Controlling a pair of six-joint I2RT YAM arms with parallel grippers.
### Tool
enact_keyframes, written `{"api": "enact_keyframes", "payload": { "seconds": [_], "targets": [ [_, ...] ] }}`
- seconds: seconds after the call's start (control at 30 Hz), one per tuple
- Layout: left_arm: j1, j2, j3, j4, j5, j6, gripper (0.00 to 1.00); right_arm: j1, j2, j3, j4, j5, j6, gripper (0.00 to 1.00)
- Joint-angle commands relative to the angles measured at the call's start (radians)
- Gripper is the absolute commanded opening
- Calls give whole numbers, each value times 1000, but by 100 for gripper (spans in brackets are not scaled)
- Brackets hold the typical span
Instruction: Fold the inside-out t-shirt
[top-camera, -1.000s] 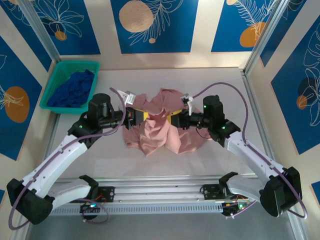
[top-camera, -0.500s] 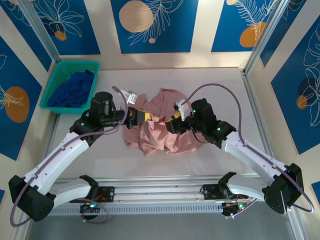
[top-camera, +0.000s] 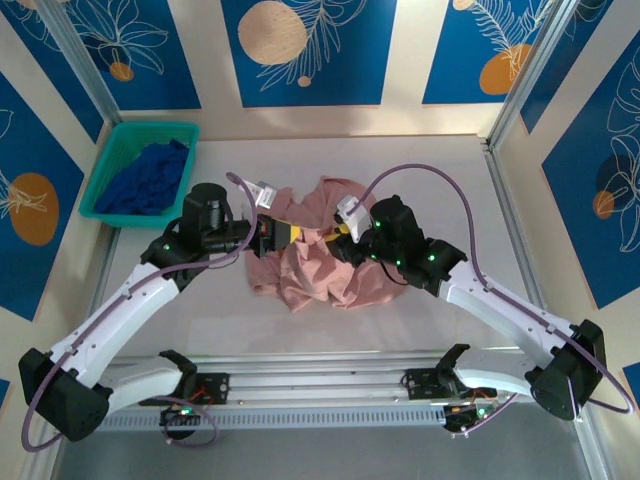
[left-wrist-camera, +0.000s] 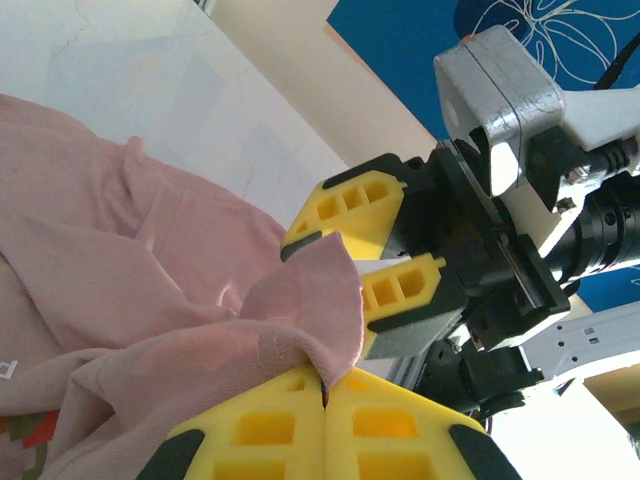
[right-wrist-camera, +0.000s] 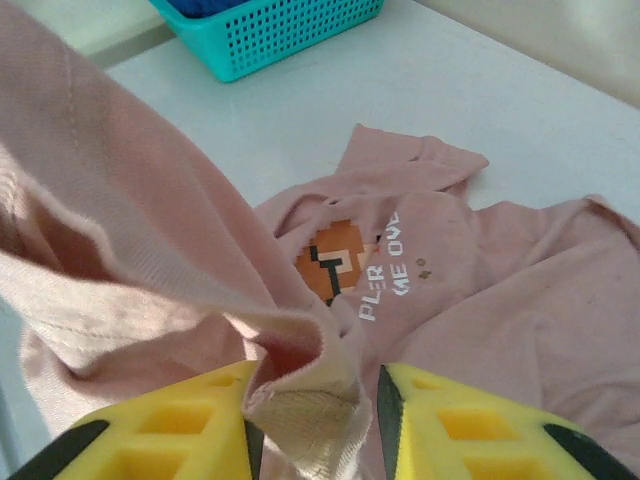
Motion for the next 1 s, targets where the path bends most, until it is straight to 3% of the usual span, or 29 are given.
{"api": "enact_keyframes", "payload": {
  "seconds": [0.0,0.13,0.33,0.47,0.57,0.77,0.97],
  "targets": [
    [10,6,23,-24,11,23,0,9,-5,37,-10,26,-26,29],
    [9,13,30,-67,-48,34,0,9,-20,44,-21,20,-26,28],
    [9,24,36,-122,-133,57,0,-7,-40,65,-44,-21,2,8],
    [9,40,41,-195,-305,87,0,-31,-49,70,-38,-129,55,1],
    [8,63,30,-206,-352,101,0,-58,-49,66,-16,-227,110,0],
    [-2,82,-9,-178,-371,125,17,-120,-35,57,27,-367,206,0],
    [-7,81,-63,-74,-218,83,40,-133,-21,57,48,-389,230,0]
  ]
}}
